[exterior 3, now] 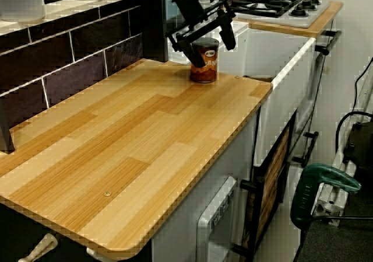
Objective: Push into sink
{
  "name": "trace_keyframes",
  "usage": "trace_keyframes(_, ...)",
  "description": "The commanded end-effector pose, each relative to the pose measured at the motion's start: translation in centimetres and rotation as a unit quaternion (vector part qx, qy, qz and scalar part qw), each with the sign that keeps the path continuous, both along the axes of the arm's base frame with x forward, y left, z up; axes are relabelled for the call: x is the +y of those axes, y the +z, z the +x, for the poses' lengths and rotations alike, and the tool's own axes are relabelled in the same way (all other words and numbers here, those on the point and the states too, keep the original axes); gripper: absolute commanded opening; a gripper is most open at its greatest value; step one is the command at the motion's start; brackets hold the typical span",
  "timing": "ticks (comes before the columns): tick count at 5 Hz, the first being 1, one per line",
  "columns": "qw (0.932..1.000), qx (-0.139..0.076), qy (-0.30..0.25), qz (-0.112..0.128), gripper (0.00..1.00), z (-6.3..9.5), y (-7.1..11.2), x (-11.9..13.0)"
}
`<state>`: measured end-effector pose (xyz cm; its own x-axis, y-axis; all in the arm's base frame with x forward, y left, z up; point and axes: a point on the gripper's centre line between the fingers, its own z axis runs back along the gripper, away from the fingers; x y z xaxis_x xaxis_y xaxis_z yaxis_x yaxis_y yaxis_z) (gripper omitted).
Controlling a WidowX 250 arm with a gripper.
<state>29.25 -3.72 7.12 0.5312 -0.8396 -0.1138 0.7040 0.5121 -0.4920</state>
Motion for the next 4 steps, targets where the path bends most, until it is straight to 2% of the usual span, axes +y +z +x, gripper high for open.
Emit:
trace_keyframes(1, 0.9999, -0.007, -0.015, 0.005, 1.00, 1.6, -0.9, -2.6)
trace_keyframes(2, 0.9990, -0.005, -0.044, 0.006, 1.00, 0.1, -0.7, -5.7)
trace_keyframes(3, 0.9981, -0.010, -0.059, 0.012, 1.00, -0.7, -0.2, -7.7)
trace_keyframes(4, 0.9972, -0.006, -0.073, 0.009, 1.00, -1.2, 0.6, -9.3)
